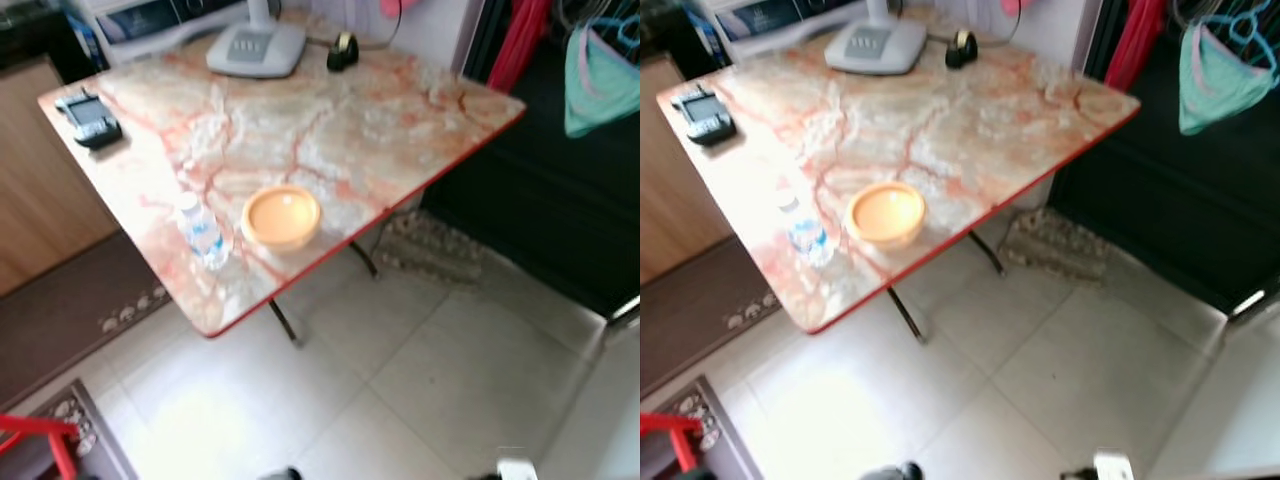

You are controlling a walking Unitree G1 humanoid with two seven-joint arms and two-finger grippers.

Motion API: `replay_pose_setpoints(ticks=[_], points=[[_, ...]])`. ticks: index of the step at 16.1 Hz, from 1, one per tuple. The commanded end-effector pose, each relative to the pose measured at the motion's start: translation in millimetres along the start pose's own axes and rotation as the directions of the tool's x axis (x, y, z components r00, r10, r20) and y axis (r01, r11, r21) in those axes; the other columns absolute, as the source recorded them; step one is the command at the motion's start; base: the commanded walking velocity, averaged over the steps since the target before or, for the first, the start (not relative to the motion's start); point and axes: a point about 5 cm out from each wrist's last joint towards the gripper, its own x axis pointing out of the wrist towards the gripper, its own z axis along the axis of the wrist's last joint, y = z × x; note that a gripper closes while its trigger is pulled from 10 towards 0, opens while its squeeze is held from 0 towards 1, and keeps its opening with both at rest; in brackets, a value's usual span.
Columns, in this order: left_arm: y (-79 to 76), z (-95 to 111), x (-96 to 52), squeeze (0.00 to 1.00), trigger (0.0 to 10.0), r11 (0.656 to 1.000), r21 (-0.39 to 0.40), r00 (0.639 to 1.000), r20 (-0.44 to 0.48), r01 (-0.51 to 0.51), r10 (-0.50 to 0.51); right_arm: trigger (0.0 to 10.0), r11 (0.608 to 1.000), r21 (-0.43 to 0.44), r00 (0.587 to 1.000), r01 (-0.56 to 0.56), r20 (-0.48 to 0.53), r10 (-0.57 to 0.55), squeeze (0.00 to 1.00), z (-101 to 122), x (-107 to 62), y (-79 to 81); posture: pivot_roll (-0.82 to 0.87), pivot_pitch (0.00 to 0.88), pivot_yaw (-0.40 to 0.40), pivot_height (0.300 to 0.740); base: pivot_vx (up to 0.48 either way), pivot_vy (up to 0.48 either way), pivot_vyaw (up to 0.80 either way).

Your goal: Restocking fridge

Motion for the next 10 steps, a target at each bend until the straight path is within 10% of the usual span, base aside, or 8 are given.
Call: replay_pose_setpoints(ticks=[1,5,7,10], points=[[2.5,-3.0,-1.5,0.0,10.0,0.999,-0.02,0.999,0.014,-0.028,0.029,10.0,1.0,0.012,1.0,0.001,-0.006,-0.001,0.0,-2.8,-0.5,-1.0,0.18,0.165,-0.02,0.74,0.0,0.0,0.0],[7.8,6.3,-5.6,0.0,10.0,0.98,-0.135,0.973,0.162,-0.144,0.165,10.0,1.0,0.001,1.0,-0.004,-0.011,0.004,0.0,-2.5,-0.9,-2.1,0.2,0.167,-0.031,0.74,0.0,0.0,0.0],[22.1,89.5,-10.0,0.0,10.0,0.961,-0.185,0.807,0.525,-0.204,0.272,10.0,1.0,-0.01,1.0,-0.007,-0.012,0.007,0.0,-2.2,-1.1,-2.8,0.21,0.166,-0.034,0.74,0.0,0.0,0.0],[36.2,148.1,-36.7,0.0,10.0,0.956,-0.211,0.596,0.748,-0.205,0.293,10.0,1.0,-0.015,1.0,-0.006,-0.012,0.006,0.0,-2.3,-1.4,-3.8,0.21,0.164,-0.035,0.74,0.0,0.0,0.0]])
